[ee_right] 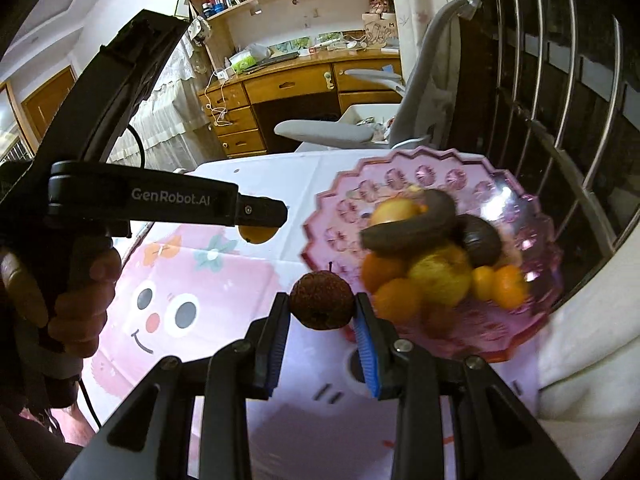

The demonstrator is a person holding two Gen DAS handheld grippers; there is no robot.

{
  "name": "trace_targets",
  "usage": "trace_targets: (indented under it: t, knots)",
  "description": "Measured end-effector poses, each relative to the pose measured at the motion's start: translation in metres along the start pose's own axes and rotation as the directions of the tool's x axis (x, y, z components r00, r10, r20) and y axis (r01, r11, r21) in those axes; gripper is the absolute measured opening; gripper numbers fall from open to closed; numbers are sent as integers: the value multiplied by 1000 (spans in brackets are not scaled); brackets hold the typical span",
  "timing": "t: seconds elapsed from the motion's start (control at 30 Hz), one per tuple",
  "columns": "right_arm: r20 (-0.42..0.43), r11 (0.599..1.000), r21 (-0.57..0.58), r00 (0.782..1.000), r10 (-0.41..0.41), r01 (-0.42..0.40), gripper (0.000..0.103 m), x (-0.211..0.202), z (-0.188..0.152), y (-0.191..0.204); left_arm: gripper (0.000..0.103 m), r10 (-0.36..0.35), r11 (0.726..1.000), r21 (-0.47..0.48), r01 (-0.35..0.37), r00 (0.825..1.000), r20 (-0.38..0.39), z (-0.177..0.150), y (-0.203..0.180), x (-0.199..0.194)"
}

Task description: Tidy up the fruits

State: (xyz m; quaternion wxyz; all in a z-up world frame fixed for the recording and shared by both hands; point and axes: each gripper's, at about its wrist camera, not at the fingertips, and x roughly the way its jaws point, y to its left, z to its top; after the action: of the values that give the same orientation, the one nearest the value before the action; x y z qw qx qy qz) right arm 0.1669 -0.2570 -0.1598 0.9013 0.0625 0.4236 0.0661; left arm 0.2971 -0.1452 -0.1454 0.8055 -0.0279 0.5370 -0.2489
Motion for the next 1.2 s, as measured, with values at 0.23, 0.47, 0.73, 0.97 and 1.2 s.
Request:
trace_targets:
  t: [0.23, 0.47, 0.73, 0.97, 1.2]
  knots:
    - [20, 1000, -20, 1000, -22, 22, 33, -9, 5, -45, 28, 13, 1000, -23, -12, 999, 50, 6, -32, 17]
    - [-3, 997, 24, 998, -69, 69, 34, -3, 7, -86, 36, 44, 997, -60, -41, 998, 52, 7, -47, 28]
    - [-106, 984, 125, 988, -115, 128, 58, 5, 12, -94, 73, 136, 981, -142, -129, 990, 42, -29, -32, -6]
    - [-268, 949, 226, 951, -157, 221, 66, 1, -11, -81, 75, 132, 932, -336, -135, 991, -29, -101, 31, -46]
    - [-275, 939, 192, 934, -226, 284, 79, -21, -44, -25, 75, 188, 927, -334, -172, 982, 15, -161, 88, -123]
